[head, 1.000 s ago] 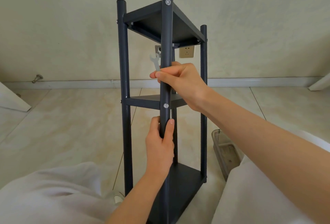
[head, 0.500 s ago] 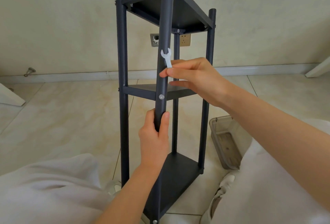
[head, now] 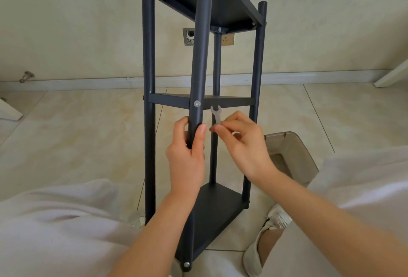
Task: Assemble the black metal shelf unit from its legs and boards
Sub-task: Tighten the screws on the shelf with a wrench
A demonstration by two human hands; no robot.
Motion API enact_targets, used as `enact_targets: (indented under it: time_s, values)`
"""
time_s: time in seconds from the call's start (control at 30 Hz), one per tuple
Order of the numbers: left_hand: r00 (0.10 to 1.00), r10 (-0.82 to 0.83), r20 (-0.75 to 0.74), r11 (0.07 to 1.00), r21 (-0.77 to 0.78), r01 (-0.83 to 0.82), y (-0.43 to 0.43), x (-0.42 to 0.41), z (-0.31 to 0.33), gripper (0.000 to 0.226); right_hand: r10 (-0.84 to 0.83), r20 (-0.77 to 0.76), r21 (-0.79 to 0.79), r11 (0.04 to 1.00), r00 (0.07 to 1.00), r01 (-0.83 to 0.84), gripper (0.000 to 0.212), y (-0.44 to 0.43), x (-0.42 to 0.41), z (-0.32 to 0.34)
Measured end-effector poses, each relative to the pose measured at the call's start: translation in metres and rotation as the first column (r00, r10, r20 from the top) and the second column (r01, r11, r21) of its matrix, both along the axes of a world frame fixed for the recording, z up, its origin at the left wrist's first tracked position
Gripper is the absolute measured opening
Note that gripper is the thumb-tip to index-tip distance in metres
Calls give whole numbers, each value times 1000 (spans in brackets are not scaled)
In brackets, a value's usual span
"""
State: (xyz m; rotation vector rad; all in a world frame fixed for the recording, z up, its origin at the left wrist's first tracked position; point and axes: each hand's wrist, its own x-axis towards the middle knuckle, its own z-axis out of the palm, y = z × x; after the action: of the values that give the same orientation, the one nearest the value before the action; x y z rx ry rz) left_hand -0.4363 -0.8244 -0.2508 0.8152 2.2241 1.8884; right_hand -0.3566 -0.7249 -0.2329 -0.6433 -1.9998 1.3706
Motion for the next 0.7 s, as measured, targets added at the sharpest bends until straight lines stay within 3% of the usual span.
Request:
enact_targets:
  time_s: [0.13, 0.3, 0.7]
  values:
    - [1000, 10, 8, 1000, 12, -10, -2, -5, 2, 53, -56, 22, -39, 998, 998, 57, 17, -15, -1, -20]
    - [1000, 7, 17, 1000, 30, -7, -5, -7, 5, 54, 13, 77, -192, 981, 997, 2, 23, -24, -17, -26]
    - [990, -57, 133, 993, 109, 42, -20, -19, 7, 18, 51, 64, -206, 978, 997, -37, 24, -27, -36, -24]
